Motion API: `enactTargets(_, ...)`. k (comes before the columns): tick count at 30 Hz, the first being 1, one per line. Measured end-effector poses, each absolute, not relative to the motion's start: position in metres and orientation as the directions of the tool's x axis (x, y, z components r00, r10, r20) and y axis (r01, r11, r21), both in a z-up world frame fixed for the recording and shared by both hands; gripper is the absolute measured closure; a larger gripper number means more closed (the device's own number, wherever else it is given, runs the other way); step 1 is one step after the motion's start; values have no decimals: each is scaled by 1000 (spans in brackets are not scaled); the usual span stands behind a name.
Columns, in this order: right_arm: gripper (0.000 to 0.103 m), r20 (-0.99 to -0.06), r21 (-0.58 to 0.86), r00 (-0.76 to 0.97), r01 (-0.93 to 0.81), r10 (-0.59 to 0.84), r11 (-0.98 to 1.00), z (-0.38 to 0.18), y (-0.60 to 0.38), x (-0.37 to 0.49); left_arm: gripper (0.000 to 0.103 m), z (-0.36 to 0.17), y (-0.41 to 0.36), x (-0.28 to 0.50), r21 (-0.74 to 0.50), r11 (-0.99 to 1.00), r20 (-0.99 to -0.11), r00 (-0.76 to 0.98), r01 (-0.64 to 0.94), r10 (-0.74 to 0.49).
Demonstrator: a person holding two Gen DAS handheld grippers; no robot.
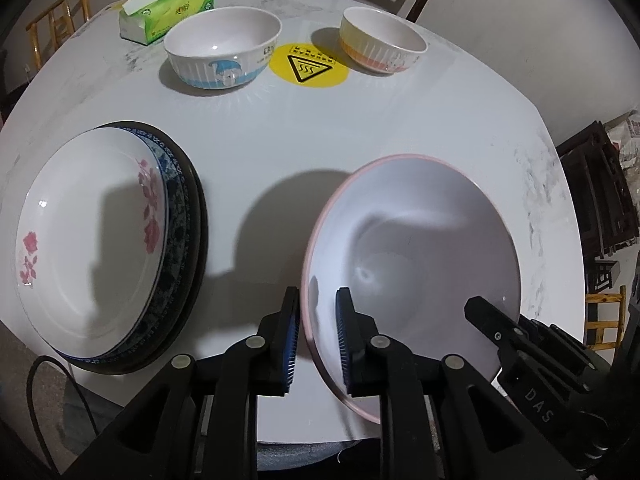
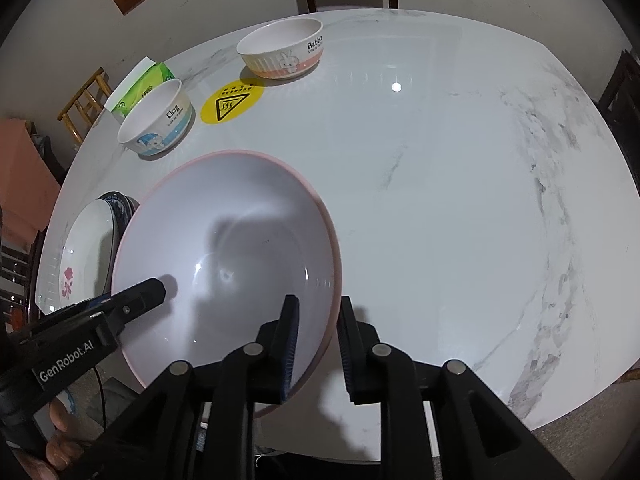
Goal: Organize plates and bowls
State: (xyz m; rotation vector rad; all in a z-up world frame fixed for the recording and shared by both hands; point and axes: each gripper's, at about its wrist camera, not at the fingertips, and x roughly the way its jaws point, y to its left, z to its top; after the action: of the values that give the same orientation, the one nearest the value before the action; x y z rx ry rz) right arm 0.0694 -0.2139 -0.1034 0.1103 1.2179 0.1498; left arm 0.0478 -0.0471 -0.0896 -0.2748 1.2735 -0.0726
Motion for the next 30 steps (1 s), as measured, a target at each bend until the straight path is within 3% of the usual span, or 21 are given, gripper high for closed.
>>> enactTargets(5, 70, -914, 171, 361, -69, 184, 983, -94, -213, 70, 79, -86, -40, 48, -240, 965, -931, 308, -110, -196)
enactTargets(10, 68, -902, 158, 398, -61, 170, 985, -83, -217, 73, 66, -79, -34, 48, -228, 967, -926, 332, -111, -180)
enactTargets(21, 68, -881, 151, 445, -65, 164, 986, -67, -213, 84, 65, -58, -17, 51, -252, 963, -896, 399, -96, -195)
enactTargets(30, 68, -864, 134, 463, -173, 200, 976, -49, -173, 94, 62, -41, 25, 58, -233, 961, -879, 454, -146, -144)
